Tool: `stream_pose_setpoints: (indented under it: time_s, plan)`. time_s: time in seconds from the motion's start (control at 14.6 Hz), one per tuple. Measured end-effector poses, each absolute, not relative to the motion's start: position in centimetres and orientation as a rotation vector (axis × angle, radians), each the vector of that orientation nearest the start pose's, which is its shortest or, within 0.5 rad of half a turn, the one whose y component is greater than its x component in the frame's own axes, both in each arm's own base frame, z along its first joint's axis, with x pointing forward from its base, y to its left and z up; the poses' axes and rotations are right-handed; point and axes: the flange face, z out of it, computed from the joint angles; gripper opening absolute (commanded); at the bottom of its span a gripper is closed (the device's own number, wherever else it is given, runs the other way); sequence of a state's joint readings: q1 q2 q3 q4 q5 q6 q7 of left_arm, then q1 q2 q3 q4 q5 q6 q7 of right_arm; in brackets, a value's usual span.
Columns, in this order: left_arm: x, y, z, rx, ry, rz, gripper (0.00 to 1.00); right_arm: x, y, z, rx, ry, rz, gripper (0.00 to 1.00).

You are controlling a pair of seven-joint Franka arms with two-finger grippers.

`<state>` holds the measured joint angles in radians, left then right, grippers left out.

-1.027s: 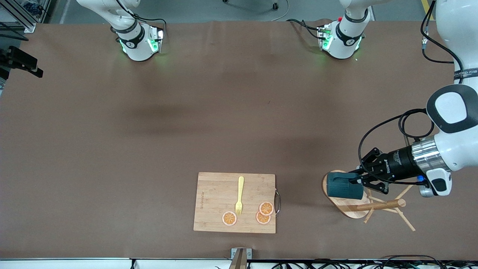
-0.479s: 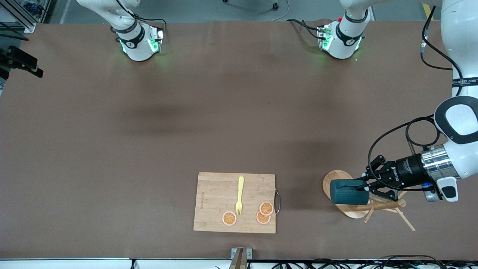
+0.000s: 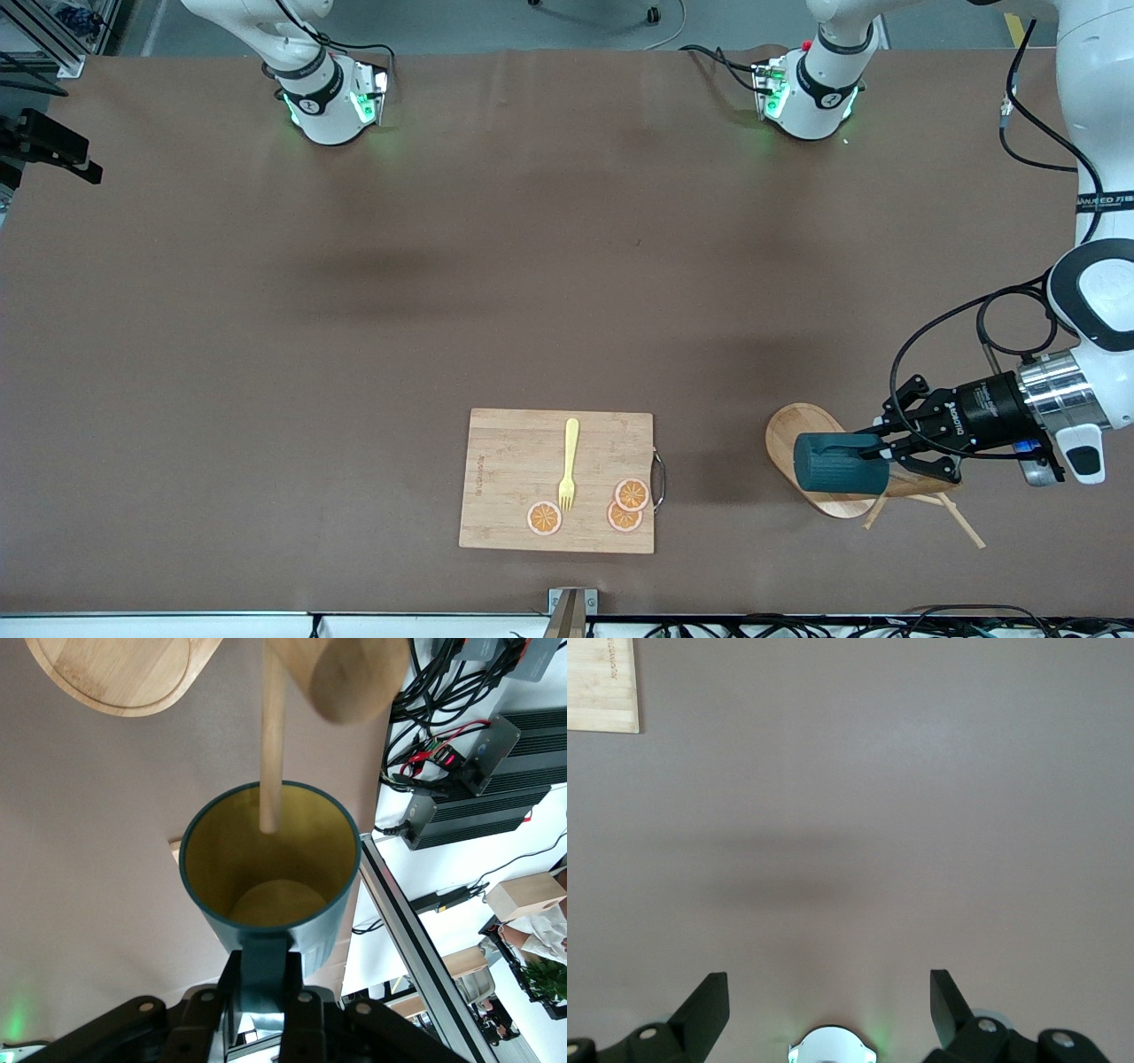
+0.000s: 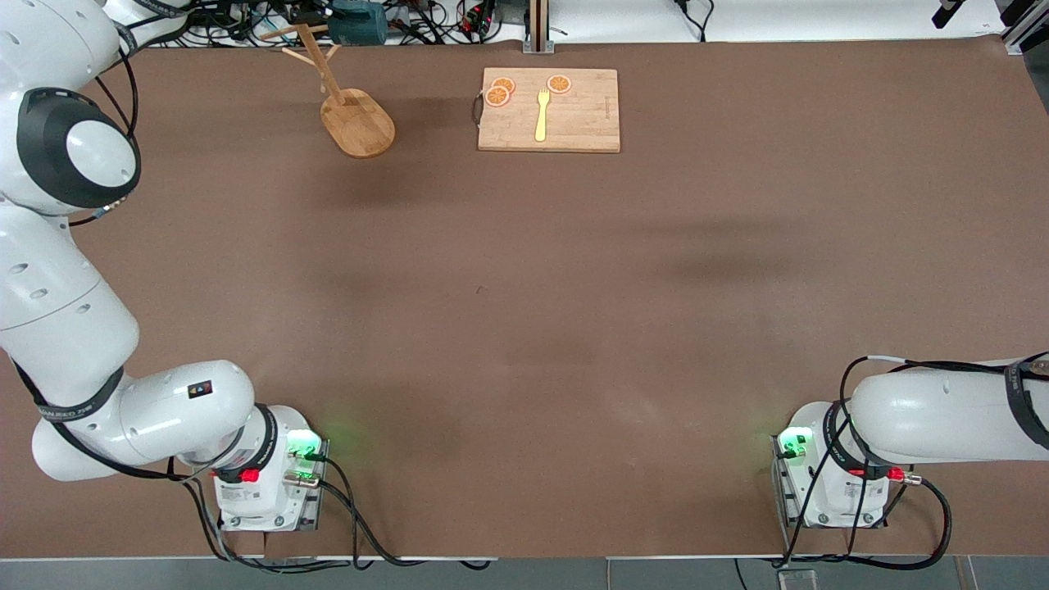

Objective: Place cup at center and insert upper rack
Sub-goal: 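Lower the mug onto the stand's peg with the left gripper, then open the left gripper and release the mug on the stand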

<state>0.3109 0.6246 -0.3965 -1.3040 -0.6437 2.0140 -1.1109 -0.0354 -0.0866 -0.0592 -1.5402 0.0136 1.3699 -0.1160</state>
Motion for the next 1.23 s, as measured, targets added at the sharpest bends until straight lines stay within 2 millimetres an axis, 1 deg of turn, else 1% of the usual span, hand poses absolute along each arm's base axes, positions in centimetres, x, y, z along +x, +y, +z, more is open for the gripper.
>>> stream_pose_setpoints:
  time_s: [0.27, 0.55, 0.82, 0.96, 1.03, 1.1, 1.16, 1.23]
  plan:
    - [74.1, -0.1, 41.8, 1.784, 1.449, -0.452, 0.01, 50.3, -4.8, 66.8, -3.112, -0.038, 0.127, 1.00]
    - [74.3, 2.5, 40.0, 1.740, 1.410, -0.451, 0.01, 50.3, -4.8, 66.8, -3.112, -0.038, 0.127, 1.00]
    - [74.4, 3.7, 38.1, 1.755, 1.374, -0.440, 0.04, 50.3, -4.8, 66.8, -3.112, -0.038, 0.126, 1.00]
    - [74.5, 4.2, 37.5, 1.762, 1.361, -0.433, 0.10, 50.3, -4.8, 66.8, -3.112, -0.038, 0.126, 1.00]
    - [74.5, 4.4, 37.3, 1.762, 1.360, -0.431, 0.17, 50.3, -4.8, 66.8, -3.112, -0.038, 0.126, 1.00]
    - [74.4, 4.7, 37.2, 1.762, 1.359, -0.428, 0.35, 50.3, -4.8, 66.8, -3.112, -0.038, 0.126, 1.00]
    - [74.4, 4.9, 37.1, 1.764, 1.356, -0.425, 0.62, 50.3, -4.8, 66.8, -3.112, -0.038, 0.126, 1.00]
    - [74.4, 5.0, 37.1, 1.767, 1.350, -0.421, 0.94, 50.3, -4.8, 66.8, -3.112, -0.039, 0.126, 1.00]
